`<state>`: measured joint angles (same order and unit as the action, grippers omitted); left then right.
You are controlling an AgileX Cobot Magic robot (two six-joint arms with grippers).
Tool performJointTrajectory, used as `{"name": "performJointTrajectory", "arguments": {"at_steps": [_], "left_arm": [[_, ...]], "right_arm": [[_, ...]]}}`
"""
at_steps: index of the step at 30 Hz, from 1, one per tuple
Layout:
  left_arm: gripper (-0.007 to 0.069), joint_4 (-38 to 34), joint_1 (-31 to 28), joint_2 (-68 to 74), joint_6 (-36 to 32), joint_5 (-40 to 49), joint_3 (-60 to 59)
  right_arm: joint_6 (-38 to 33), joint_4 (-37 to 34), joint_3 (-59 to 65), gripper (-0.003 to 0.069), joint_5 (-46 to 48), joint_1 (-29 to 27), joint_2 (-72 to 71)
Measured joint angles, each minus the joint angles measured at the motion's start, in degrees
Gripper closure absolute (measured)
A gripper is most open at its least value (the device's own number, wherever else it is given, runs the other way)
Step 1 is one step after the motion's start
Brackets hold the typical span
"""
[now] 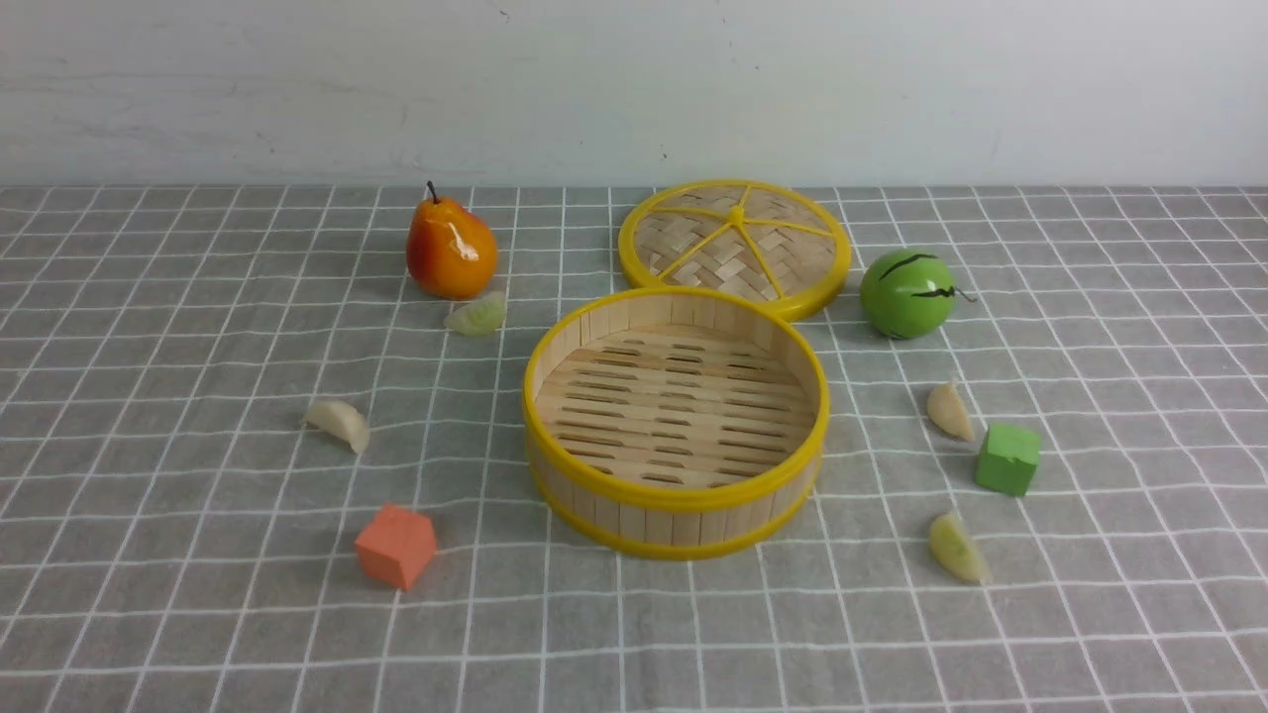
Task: Put the dumplings into the steamer on the table with the grey tablecloth.
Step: 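Reach for and grasp a dumpling on the table with the left gripper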
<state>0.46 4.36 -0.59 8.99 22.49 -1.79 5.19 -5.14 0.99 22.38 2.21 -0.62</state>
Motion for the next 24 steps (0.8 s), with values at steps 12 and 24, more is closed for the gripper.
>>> {"name": "performJointTrajectory", "arguments": {"at_steps": [12, 24], "left_arm": [[0.0387, 0.4, 0.0, 0.0, 0.0, 0.0, 0.0], [0.0387, -1.1, 0.0, 0.0, 0.1, -1.0, 0.0]], "right_arm": [[0.0, 0.0, 0.0, 0.0419, 0.0, 0.0, 0.0], [0.0, 0.0, 0.0, 0.0419, 0.0, 0.0, 0.0]]}}
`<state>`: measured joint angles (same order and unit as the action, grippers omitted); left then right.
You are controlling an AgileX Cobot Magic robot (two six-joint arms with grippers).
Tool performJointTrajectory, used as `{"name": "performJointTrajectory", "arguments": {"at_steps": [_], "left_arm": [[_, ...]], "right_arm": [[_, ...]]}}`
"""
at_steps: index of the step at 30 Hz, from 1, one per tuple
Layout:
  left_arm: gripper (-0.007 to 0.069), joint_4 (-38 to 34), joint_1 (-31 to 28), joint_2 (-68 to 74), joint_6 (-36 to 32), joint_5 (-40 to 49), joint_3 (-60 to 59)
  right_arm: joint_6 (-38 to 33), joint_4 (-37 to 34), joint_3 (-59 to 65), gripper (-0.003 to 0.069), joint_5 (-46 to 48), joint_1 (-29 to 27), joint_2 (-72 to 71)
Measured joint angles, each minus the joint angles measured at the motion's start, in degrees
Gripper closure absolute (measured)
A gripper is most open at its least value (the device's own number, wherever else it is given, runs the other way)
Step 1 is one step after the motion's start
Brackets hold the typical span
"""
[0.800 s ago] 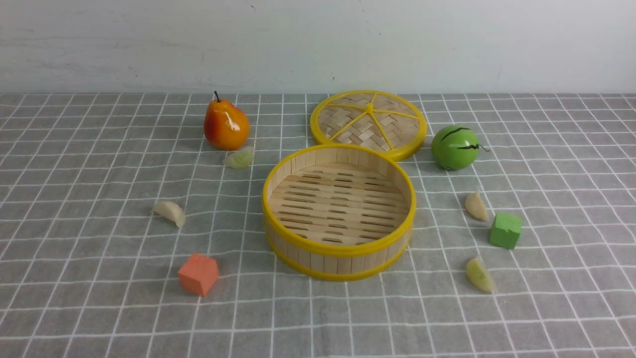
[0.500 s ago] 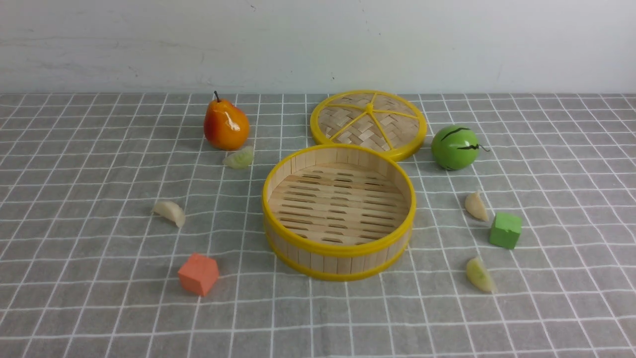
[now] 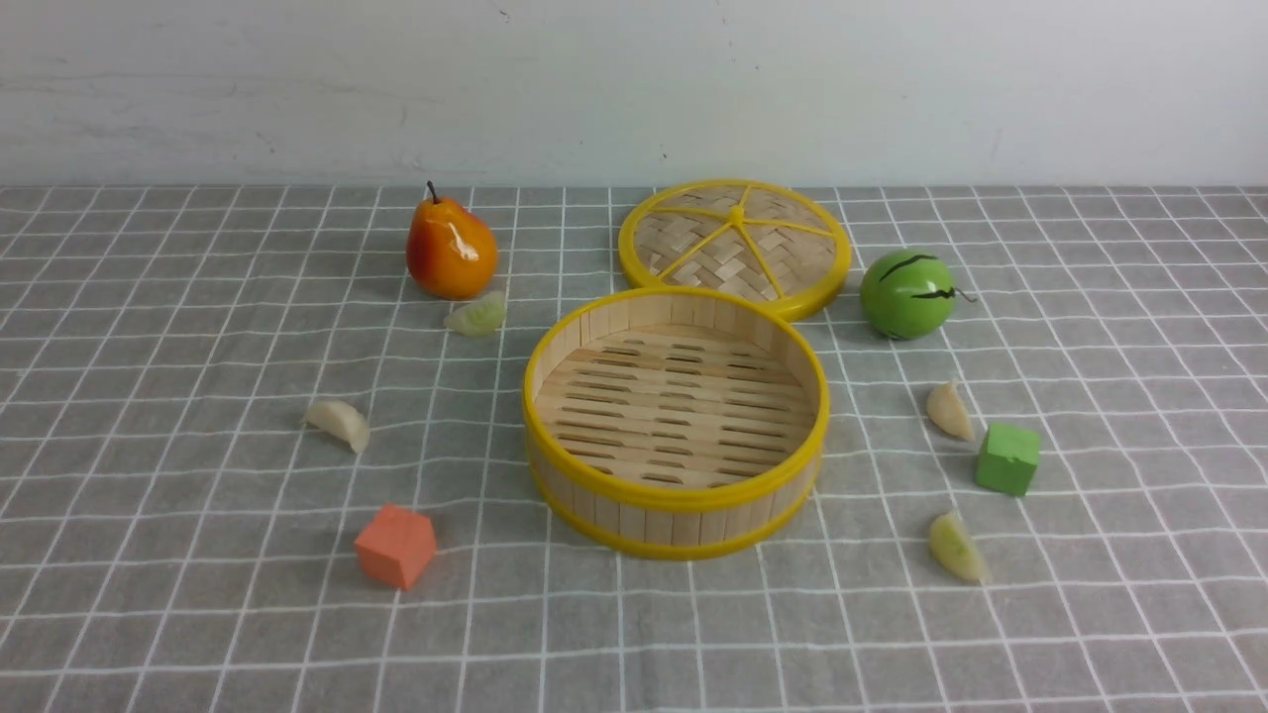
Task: Put the dumplings into the steamer on the table with the grey tablecloth.
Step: 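Reach for and grasp a dumpling on the table with the left gripper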
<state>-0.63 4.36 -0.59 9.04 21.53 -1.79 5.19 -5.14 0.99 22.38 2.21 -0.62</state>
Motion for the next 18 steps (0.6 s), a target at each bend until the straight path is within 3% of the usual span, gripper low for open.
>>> {"name": "performJointTrajectory", "arguments": {"at_steps": [14, 18], "left_arm": [[0.0387, 0.0, 0.0, 0.0, 0.0, -3.8, 0.0], [0.0387, 0.0, 0.0, 0.0, 0.0, -5.1, 0.0]], "right_arm": [[0.0, 5.7, 0.0, 0.0419, -0.4, 0.0, 0.0], [0.0, 11.6, 0.1, 0.0419, -1.8, 0.0, 0.0]]}}
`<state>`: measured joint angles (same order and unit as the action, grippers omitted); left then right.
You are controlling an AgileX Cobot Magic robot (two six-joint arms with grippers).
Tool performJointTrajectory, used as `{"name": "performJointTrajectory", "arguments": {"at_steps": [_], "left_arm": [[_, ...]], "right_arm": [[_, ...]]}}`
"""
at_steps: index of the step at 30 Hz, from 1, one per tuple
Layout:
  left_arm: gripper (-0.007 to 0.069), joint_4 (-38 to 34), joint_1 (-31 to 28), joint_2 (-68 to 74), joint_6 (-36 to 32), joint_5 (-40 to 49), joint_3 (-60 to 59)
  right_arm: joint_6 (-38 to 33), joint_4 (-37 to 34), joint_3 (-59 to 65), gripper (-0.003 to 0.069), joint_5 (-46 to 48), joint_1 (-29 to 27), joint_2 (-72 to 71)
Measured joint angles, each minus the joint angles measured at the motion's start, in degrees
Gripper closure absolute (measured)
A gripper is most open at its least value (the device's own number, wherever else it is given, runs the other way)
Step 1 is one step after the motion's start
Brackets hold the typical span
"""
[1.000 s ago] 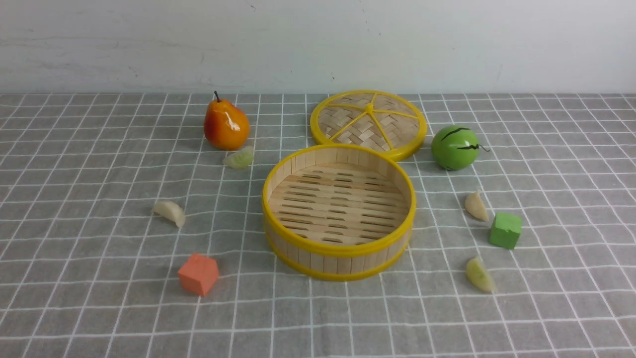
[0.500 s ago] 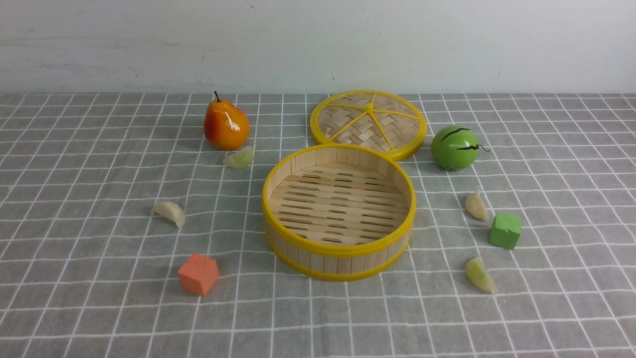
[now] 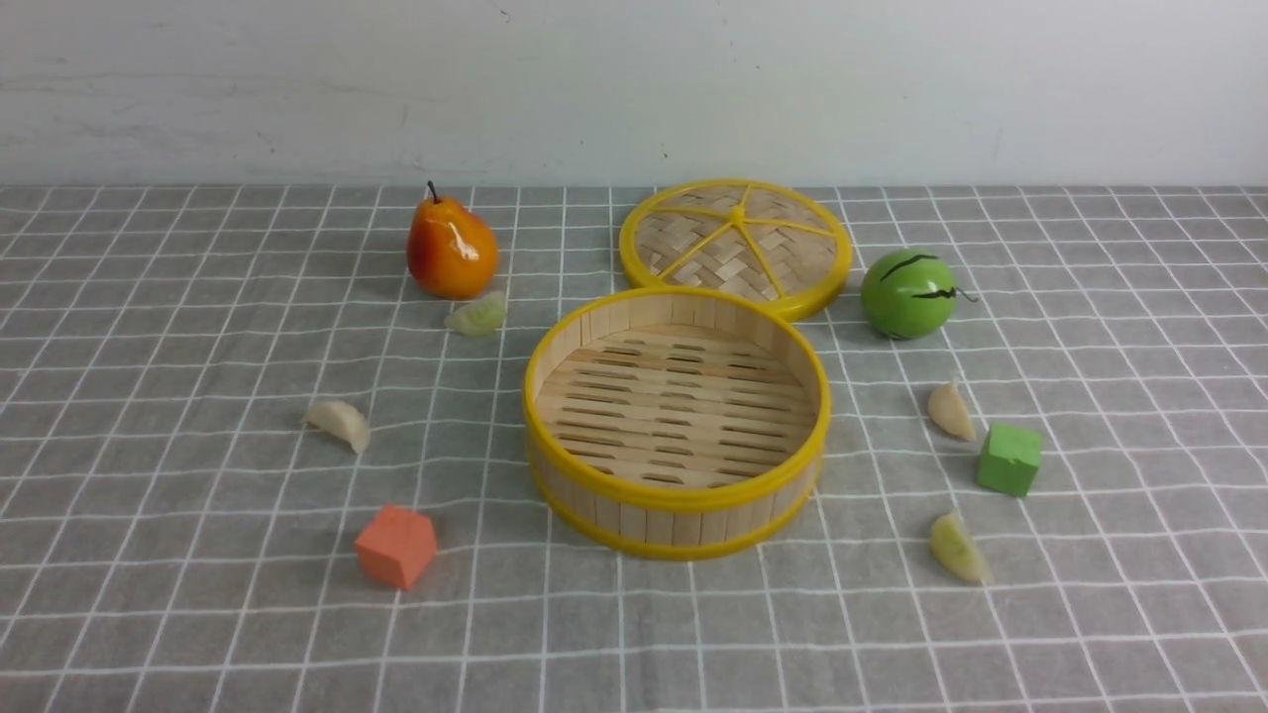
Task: Put the dumplings into the steamer on the table with the grey tablecloth.
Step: 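Reach for and grasp a dumpling on the table with the left gripper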
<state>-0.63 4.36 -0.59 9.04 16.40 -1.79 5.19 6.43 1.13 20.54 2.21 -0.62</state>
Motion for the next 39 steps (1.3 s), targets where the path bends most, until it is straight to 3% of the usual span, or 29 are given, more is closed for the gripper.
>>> {"name": "performJointTrajectory", "arguments": {"at_steps": [5, 7, 10, 12, 13, 14, 18, 23, 25, 27, 33, 39], "left_arm": [[0.0387, 0.0, 0.0, 0.0, 0.0, -9.6, 0.0], [0.0387, 0.0, 0.0, 0.0, 0.0, -14.0, 0.0], [0.0387, 0.0, 0.0, 0.0, 0.0, -19.6, 0.0], [0.0387, 0.0, 0.0, 0.0, 0.1, -26.5, 0.0], [0.0387, 0.0, 0.0, 0.0, 0.1, -26.5, 0.0], [0.0387, -0.3, 0.0, 0.0, 0.4, -33.0, 0.0], [0.0387, -2.0, 0.0, 0.0, 4.9, -45.1, 0.0], [0.0463, -1.4, 0.0, 0.8, 7.3, -48.8, 4.7], [0.0585, 2.2, 0.0, 5.5, 9.8, -47.3, 12.3], [0.0638, 7.2, 0.0, 11.4, 11.2, -44.1, 19.3], [0.0638, 10.4, 0.0, 30.5, 13.8, -30.3, 32.2], [0.0638, 9.2, 0.9, 49.3, 18.3, -4.9, 44.0]], "right_arm": [[0.0, 8.2, 0.5, 0.0419, -13.2, 0.0, 0.0], [0.0, 11.7, 0.5, 0.0419, -25.5, 0.0, 0.0], [0.8, 14.0, 0.5, 0.0419, -36.5, 0.0, 0.0], [4.3, 14.8, 0.5, 0.0419, -47.8, 0.0, 0.0], [4.3, 14.8, 0.5, 0.0419, -47.8, 0.0, 0.0], [6.1, 15.0, 0.5, 0.0419, -53.7, 0.0, 0.0], [8.4, 14.3, 0.5, 0.0419, -57.0, 0.0, 0.0], [8.8, 7.4, -4.4, 0.0452, -53.6, 0.0, 3.6], [7.3, 1.5, -12.0, 0.0543, -47.8, 0.0, 9.3], [4.9, -1.1, -17.7, 0.0633, -42.4, 0.0, 15.1], [-1.6, -1.6, -30.0, 0.0678, -20.5, 0.9, 33.8], [-2.3, -2.3, -37.9, 0.0678, -0.5, 4.5, 45.3]]}}
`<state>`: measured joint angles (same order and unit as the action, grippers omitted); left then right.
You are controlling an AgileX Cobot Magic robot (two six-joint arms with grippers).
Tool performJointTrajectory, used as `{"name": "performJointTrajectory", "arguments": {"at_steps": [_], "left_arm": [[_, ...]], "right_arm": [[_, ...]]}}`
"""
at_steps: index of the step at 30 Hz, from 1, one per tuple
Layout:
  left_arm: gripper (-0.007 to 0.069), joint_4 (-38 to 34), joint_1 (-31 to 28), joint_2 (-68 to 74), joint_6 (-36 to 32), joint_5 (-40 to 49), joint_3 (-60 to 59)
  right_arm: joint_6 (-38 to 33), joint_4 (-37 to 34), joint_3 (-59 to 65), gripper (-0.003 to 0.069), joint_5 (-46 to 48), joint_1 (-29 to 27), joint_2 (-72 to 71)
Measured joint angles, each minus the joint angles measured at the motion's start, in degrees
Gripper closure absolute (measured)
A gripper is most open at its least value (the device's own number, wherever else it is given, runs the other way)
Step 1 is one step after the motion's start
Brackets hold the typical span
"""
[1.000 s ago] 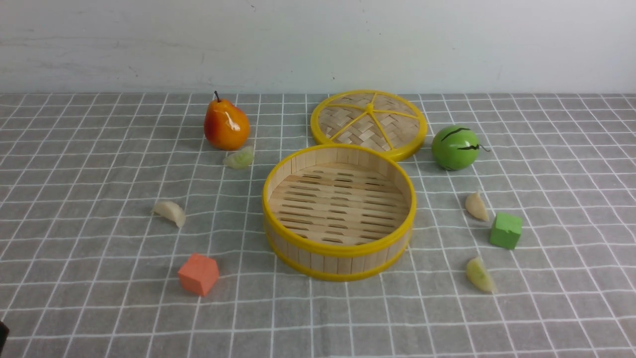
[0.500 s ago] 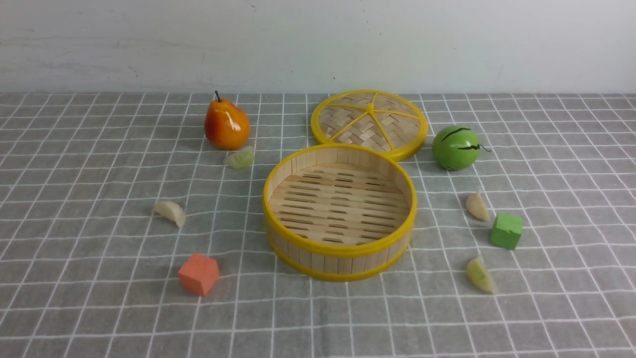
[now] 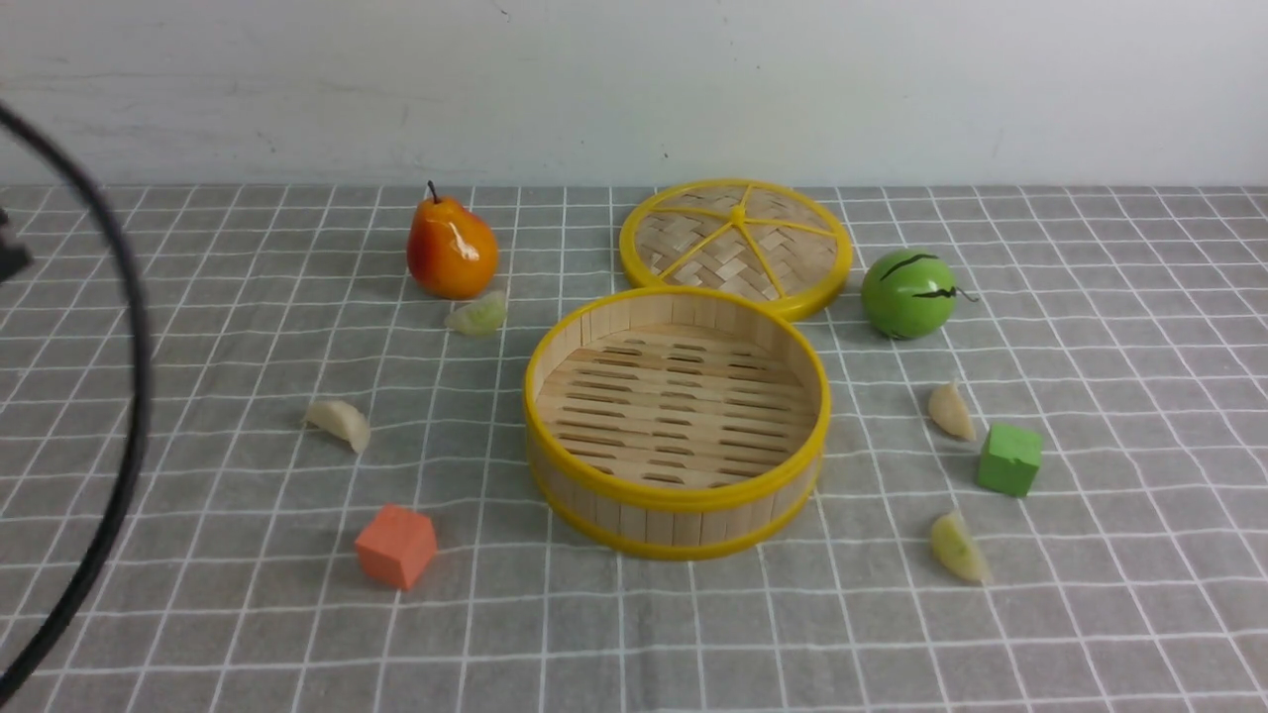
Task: Put the dumplings into the steamer on the table with the grey tablecloth.
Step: 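Reach for and grasp a dumpling on the table with the left gripper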
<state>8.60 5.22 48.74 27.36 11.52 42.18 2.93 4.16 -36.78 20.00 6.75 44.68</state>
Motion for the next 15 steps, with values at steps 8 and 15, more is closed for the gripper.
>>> {"name": "performJointTrajectory", "arguments": {"at_steps": [8, 15], "left_arm": [[0.0638, -10.1, 4.0, 22.2, -11.5, 28.1, 23.0], [0.0638, -24.4, 4.2, 41.8, -25.7, 36.6, 41.5]], "right_arm": [[-2.0, -0.7, -4.4, 0.0678, 22.0, 7.3, 8.4], [-5.4, -0.8, -4.0, 0.0678, 14.4, 9.3, 10.1]]}}
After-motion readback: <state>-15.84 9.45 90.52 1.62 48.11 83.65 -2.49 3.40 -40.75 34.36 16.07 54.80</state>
